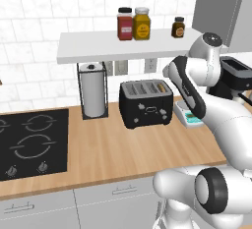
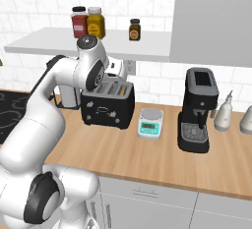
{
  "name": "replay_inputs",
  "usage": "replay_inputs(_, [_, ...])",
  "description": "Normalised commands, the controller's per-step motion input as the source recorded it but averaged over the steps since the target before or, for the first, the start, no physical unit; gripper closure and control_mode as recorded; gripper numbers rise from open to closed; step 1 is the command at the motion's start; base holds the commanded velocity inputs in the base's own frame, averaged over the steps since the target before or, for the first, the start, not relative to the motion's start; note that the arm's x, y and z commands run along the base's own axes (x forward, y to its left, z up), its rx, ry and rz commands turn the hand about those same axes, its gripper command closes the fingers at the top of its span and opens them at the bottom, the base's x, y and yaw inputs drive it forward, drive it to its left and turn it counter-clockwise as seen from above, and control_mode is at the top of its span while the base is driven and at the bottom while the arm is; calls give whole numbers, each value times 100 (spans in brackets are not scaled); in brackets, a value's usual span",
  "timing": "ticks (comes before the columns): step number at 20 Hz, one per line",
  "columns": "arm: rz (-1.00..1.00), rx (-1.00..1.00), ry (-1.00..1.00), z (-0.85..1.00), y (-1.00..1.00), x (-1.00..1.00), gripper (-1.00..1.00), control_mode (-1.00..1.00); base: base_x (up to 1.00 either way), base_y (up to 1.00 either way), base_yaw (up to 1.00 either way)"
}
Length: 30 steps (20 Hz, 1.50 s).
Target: Start the toaster. Once the lever pops up, take the bread to the plate on the dining counter.
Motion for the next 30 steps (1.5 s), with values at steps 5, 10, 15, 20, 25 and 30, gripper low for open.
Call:
replay_inputs(5, [0,0,0,0,0,0,-100,-100,0,0,0])
replay_inputs(10, [0,0,0,0,0,0,-100,-100,0,0,0])
replay_inputs(15, [0,0,0,0,0,0,-100,-100,0,0,0])
replay_inputs(20, [0,0,0,0,0,0,-100,-100,0,0,0])
replay_inputs(25, [0,0,0,0,0,0,-100,-100,0,0,0])
replay_inputs(30, [0,0,0,0,0,0,-100,-100,0,0,0])
